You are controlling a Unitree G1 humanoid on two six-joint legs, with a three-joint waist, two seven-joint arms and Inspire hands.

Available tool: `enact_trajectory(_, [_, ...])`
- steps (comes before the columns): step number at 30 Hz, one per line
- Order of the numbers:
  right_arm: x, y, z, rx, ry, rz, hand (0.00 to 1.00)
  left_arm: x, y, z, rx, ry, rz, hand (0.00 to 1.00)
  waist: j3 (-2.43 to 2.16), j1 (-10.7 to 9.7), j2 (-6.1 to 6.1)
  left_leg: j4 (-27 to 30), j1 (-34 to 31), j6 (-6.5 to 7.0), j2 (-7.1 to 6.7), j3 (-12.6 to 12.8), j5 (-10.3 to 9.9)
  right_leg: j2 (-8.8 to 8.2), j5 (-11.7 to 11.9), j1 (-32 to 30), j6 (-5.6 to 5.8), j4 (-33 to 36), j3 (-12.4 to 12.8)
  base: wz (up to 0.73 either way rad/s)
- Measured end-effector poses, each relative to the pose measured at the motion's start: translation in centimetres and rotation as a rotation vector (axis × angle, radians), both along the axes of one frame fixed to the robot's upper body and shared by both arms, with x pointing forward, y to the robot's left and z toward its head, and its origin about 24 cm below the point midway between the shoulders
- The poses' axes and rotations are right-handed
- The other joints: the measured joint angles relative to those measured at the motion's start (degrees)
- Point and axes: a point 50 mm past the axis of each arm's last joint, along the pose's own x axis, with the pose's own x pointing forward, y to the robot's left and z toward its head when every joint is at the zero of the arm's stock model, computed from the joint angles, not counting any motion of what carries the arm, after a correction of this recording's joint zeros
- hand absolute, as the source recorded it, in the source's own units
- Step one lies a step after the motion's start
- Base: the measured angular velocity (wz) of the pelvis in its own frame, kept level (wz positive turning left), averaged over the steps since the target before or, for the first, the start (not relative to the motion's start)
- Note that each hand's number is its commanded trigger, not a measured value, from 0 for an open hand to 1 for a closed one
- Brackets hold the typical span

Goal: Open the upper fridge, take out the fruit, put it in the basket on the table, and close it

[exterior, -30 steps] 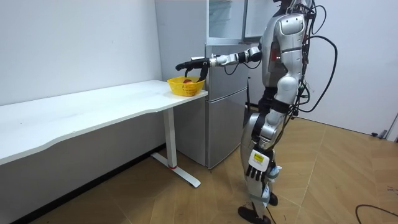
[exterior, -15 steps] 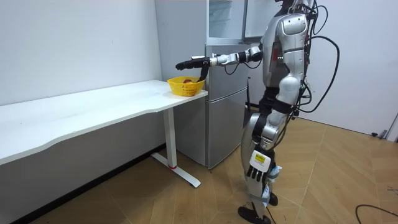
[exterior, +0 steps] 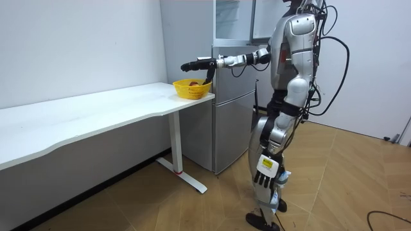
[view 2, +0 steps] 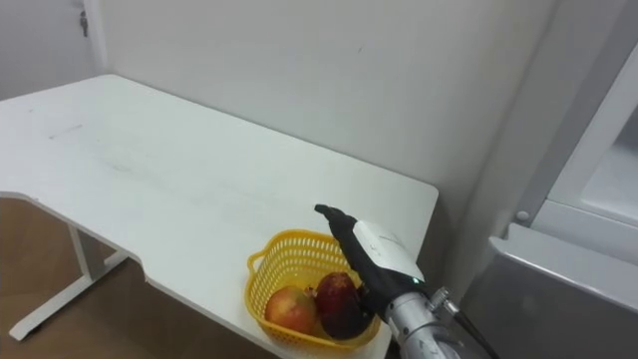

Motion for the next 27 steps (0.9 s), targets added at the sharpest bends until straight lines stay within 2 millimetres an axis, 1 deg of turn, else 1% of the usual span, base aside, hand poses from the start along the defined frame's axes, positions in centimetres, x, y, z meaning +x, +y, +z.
enact_trajectory(1, [0.0, 0.1, 0.2, 0.004, -0.007, 0.003, 0.0, 0.0, 0.0, 0.0, 0.0, 0.0, 0.0, 0.0, -0.08, -0.1, 0.18, 0.0, 0.0, 0.0, 0.0, 0.1, 0.0, -0.03, 0.0, 0.0, 0.0, 0.0, 0.0, -0.04])
enact_trajectory(2, [-0.1, 0.2, 0.6, 0.011, -0.024, 0.013, 0.0, -0.1, -0.1, 0.0, -0.001, -0.001, 0.002, 0.0, -0.3, -0.2, 0.57, 0.0, 0.1, 0.0, 0.06, 0.6, 0.0, -0.04, 0.0, -0.1, 0.0, 0.0, 0.0, -0.09])
enact_trajectory(3, [-0.2, 0.6, 1.2, 0.034, -0.042, 0.028, 0.0, -0.3, -0.1, 0.0, -0.003, -0.003, 0.005, 0.0, -0.37, -0.4, 0.89, -0.1, 0.2, 0.0, 0.06, 0.7, 0.0, -0.04, 0.0, -0.1, 0.0, 0.0, 0.2, -0.09])
enact_trajectory(7, [-0.7, 1.4, 3.1, 0.1, -0.102, 0.071, 0.0, -1.4, -0.6, -0.2, -0.013, 0.014, 0.008, 0.0, -0.42, -2.4, 1.54, 0.1, 1.2, 0.0, 0.04, 0.7, 0.0, -0.06, 0.0, 0.9, 0.0, 0.0, 0.6, -0.01])
enact_trajectory(9, [-1.0, 1.5, 5.2, 0.139, -0.187, 0.092, 0.0, -1.9, -1.0, -0.3, -0.023, 0.023, 0.013, 0.0, -0.34, -3.2, 1.86, 0.0, 1.3, 0.0, 0.08, 1.2, 0.0, -0.05, 0.0, 0.9, 0.0, 0.0, 1.3, -0.08])
enact_trajectory(10, [-1.1, 1.4, 5.7, 0.151, -0.21, 0.093, 0.0, -2.0, -1.0, -0.3, -0.026, 0.024, 0.016, 0.0, -0.25, -3.4, 2.15, 0.0, 1.4, 0.0, 0.12, 1.3, 0.0, -0.05, 0.0, 1.0, 0.0, 0.0, 1.4, -0.09])
enact_trajectory(12, [-1.8, 0.8, 7.4, 0.221, -0.292, 0.086, 0.0, -2.1, -1.0, -0.2, -0.029, 0.015, 0.032, 0.0, -0.46, -3.9, 2.64, -0.6, 1.9, 0.02, 0.42, 1.4, 0.0, 0.02, 0.0, 1.2, 0.0, 0.0, 1.6, -0.05])
enact_trajectory(13, [-2.0, 0.7, 7.8, 0.242, -0.308, 0.088, 0.0, -2.2, -1.0, -0.2, -0.029, 0.016, 0.034, 0.0, -0.52, -4.2, 2.81, -0.8, 2.1, 0.02, 0.43, 1.5, 0.0, -0.01, 0.0, 1.4, 0.0, 0.0, 1.6, -0.04])
enact_trajectory(14, [-2.3, 0.8, 8.2, 0.279, -0.322, 0.103, 0.0, -2.5, -1.1, -0.3, -0.029, 0.021, 0.038, 0.0, -0.52, -4.7, 3.32, -1.1, 2.8, 0.02, 0.42, 1.6, 0.0, 0.02, 0.0, 2.0, 0.01, 0.0, 1.7, -0.11])
enact_trajectory(15, [-2.8, 0.7, 8.4, 0.321, -0.327, 0.116, 0.0, -2.7, -1.1, -0.3, -0.026, 0.021, 0.04, 0.0, -1.03, -5.0, 3.69, -1.6, 3.2, 0.03, 0.61, 2.2, 0.0, 0.08, 0.0, 2.0, 0.01, 0.1, 2.3, -0.18])
enact_trajectory(16, [-3.0, 0.7, 8.6, 0.34, -0.332, 0.12, 0.0, -2.8, -1.2, -0.3, -0.023, 0.021, 0.044, 0.0, -1.21, -5.1, 3.78, -2.0, 3.6, 0.02, 0.69, 2.6, 0.0, 0.08, 0.0, 2.1, 0.01, 0.1, 2.7, -0.28])
enact_trajectory(17, [-3.3, 0.4, 8.8, 0.377, -0.343, 0.124, 0.0, -3.3, -1.3, -0.3, -0.022, 0.028, 0.058, 0.0, -1.18, -5.4, 4.08, -2.1, 4.0, 0.02, 0.84, 3.0, 0.0, 0.1, 0.0, 2.3, 0.0, 0.1, 3.1, -0.16])
enact_trajectory(18, [-3.5, 0.2, 9.0, 0.393, -0.354, 0.12, 0.0, -3.6, -1.4, -0.4, -0.026, 0.03, 0.066, 0.0, -1.17, -6.5, 4.27, -2.1, 4.3, 0.01, 0.84, 3.1, 0.0, 0.06, 0.0, 2.5, 0.0, 0.1, 3.1, -0.11])
enact_trajectory(20, [-4.1, -0.7, 9.2, 0.423, -0.373, 0.098, 0.0, -3.4, -1.6, -0.4, -0.036, 0.022, 0.065, 0.0, -1.21, -7.7, 4.23, -2.0, 5.0, 0.01, 0.9, 3.3, 0.0, 0.08, 0.0, 2.8, 0.0, 0.1, 3.2, -0.04])
enact_trajectory(22, [-5.2, -1.5, 9.5, 0.454, -0.402, 0.079, 0.0, -3.4, -1.8, -0.4, -0.043, 0.019, 0.064, 0.0, -1.17, -8.2, 4.47, -2.1, 5.1, 0.01, 0.97, 3.7, 0.0, 0.13, 0.0, 2.8, 0.0, 0.1, 3.5, -0.13])
enact_trajectory(23, [-5.9, -1.9, 9.7, 0.466, -0.426, 0.075, 0.0, -3.4, -1.8, -0.4, -0.044, 0.014, 0.064, 0.0, -1.21, -9.0, 4.42, -2.2, 5.1, 0.0, 1.05, 4.1, 0.0, 0.26, 0.0, 2.6, 0.0, 0.1, 4.5, -0.19])
enact_trajectory(24, [-6.5, -2.0, 10.0, 0.474, -0.451, 0.073, 0.0, -3.5, -1.9, -0.4, -0.045, 0.014, 0.065, 0.0, -1.22, -9.8, 4.5, -2.3, 5.0, -0.01, 1.08, 4.4, 0.0, 0.32, 0.0, 2.3, -0.01, 0.1, 4.8, -0.18])
enact_trajectory(25, [-6.7, -2.1, 10.2, 0.479, -0.464, 0.072, 0.0, -3.5, -1.9, -0.4, -0.045, 0.014, 0.065, 0.0, -1.22, -10.1, 4.59, -2.6, 5.0, 0.0, 1.08, 4.5, 0.0, 0.41, 0.0, 2.2, -0.01, 0.2, 5.0, -0.19])
enact_trajectory(26, [-7.2, -2.5, 10.5, 0.489, -0.492, 0.064, 0.0, -3.5, -1.9, -0.4, -0.045, 0.015, 0.065, 0.0, -1.21, -10.9, 4.76, -3.0, 5.0, 0.0, 1.08, 4.8, 0.0, 0.59, 0.1, 1.9, -0.07, 0.3, 5.7, -0.2])
enact_trajectory(27, [-7.8, -2.8, 10.7, 0.5, -0.517, 0.053, 0.0, -3.5, -1.9, -0.5, -0.047, 0.015, 0.063, 0.0, -1.3, -11.4, 4.77, -3.0, 5.3, 0.0, 1.13, 5.4, 0.0, 0.92, 0.1, 1.9, -0.05, 0.2, 6.3, -0.23])
